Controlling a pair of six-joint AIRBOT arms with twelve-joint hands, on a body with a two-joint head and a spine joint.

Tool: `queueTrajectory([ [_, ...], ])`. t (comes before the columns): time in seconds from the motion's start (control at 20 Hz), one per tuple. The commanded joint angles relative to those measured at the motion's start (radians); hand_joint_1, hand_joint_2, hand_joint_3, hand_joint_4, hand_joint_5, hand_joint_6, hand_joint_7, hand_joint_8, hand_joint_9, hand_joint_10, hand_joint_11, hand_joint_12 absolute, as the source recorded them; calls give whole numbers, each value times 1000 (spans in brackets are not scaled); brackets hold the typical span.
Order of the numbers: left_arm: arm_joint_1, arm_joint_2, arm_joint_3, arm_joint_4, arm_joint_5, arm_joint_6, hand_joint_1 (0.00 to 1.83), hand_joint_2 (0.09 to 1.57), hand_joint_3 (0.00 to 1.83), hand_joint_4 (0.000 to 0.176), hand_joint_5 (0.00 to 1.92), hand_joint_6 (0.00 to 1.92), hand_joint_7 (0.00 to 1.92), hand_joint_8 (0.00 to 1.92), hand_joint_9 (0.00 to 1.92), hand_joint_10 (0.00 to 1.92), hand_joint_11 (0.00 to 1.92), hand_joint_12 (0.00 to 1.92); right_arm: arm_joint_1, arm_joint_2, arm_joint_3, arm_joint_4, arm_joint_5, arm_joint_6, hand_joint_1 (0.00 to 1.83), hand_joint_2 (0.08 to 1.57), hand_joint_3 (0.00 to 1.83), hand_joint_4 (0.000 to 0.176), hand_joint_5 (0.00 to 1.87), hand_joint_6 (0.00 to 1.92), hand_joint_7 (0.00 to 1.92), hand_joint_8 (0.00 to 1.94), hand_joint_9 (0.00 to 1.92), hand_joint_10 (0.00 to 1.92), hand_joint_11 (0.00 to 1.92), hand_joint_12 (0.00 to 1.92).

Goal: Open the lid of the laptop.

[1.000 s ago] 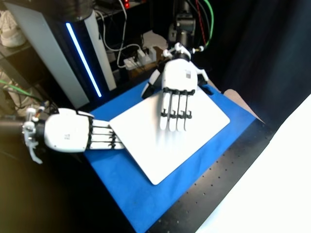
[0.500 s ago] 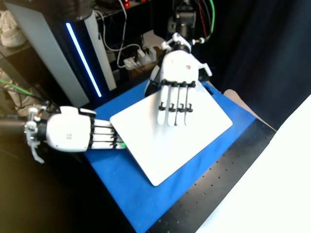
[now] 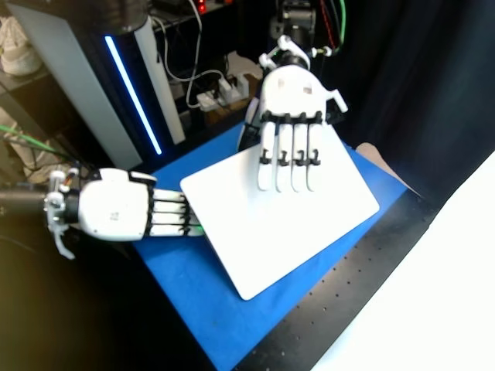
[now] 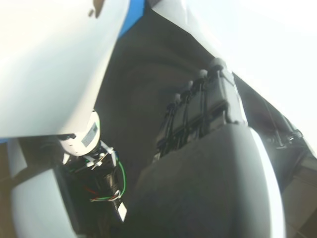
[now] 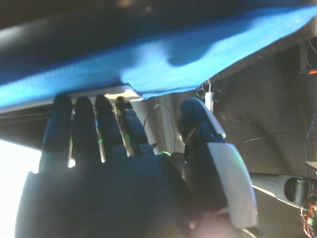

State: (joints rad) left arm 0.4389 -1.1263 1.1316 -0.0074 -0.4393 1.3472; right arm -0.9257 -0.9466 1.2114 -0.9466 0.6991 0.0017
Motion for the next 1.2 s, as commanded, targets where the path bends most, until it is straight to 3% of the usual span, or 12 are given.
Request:
queueTrajectory([
  [0.0,-32,-11,13,-16,-170,33,1022,1080,0,0,0,0,0,0,0,0,0,0,5,-22,-9,-27,69,17,77,1362,0,0,80,6,28,4,0,0,0,0],
  [0.2,-79,-20,24,-65,-148,139,867,1128,17,0,0,0,0,0,0,0,0,0,32,-31,-6,-61,64,23,176,1343,0,0,88,3,34,2,0,0,0,0],
  [0.35,-94,-38,53,-112,-133,170,930,1110,4,6,0,0,0,0,0,0,0,0,59,-41,-3,-90,59,23,110,1357,2,0,61,1,3,0,0,0,0,0],
  [0.4,-94,-46,64,-131,-130,170,891,1129,11,35,0,0,0,0,0,0,0,0,62,-44,-2,-94,59,23,68,1364,4,0,62,3,5,2,0,0,0,0],
  [0.45,-94,-53,76,-146,-128,170,853,1147,17,24,0,0,0,0,0,0,0,0,63,-46,-1,-95,59,23,13,1368,5,0,26,3,0,0,0,0,0,0],
  [0.5,-94,-61,86,-167,-125,170,845,1157,20,0,0,0,0,0,0,0,0,0,63,-48,1,-95,59,23,2,1363,3,0,4,0,0,0,0,0,0,0],
  [0.8,-76,-69,96,-202,-130,170,809,1180,17,0,0,0,0,0,0,0,0,0,70,-51,7,-96,59,23,0,1370,3,0,71,21,22,8,0,0,0,0],
  [1.15,-33,-64,66,-218,-176,169,777,1189,10,0,0,0,0,0,0,0,0,0,132,-50,12,-96,59,23,0,1380,0,0,150,11,96,15,7,2,0,0],
])
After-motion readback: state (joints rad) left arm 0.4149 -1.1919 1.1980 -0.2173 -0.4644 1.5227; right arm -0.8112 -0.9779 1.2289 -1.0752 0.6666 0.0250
